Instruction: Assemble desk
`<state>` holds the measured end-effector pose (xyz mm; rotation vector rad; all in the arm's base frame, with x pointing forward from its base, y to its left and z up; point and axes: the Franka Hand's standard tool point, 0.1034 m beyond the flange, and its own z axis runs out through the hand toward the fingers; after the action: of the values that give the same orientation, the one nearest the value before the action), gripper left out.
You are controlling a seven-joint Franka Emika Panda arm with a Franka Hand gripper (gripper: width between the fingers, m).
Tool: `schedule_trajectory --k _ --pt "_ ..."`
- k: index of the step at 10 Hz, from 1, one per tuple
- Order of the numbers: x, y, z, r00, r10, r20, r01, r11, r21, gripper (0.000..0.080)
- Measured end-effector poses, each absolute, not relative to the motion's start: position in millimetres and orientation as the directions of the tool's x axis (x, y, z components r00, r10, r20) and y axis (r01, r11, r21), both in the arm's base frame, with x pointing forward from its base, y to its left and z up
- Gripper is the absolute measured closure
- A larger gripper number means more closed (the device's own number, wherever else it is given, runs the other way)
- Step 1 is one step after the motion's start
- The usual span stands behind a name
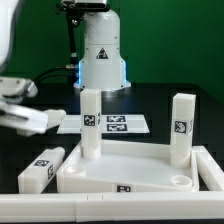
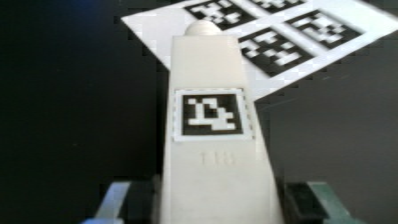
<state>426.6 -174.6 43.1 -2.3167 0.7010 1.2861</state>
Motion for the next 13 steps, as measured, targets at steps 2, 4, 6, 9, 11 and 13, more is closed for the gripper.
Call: schedule_trajectory --k 2,4,6,9,11,13 --pt "461 -180 86.5 0.585 -0.262 -0.767 -0.565 -0.811 -0.154 0.0515" --pt "465 -178 84.5 0.672 -0.325 -0.666 -0.551 -0.82 -0.155 0.0515" --pt "473 -179 88.1 0.73 -0.367 -0.576 -0.537 -0.829 -0.153 0.0515" --pt "544 -159 150.2 0.927 -0.287 -0.243 -0.335 -0.924 -0.185 0.0515" --pt "533 -156 147.0 0.929 -0.327 -0.173 -0.355 -0.919 -0.169 0.0514" --pt "544 -156 150.1 0.938 -0.341 -0.052 -0.345 -0.927 -0.144 0.0514"
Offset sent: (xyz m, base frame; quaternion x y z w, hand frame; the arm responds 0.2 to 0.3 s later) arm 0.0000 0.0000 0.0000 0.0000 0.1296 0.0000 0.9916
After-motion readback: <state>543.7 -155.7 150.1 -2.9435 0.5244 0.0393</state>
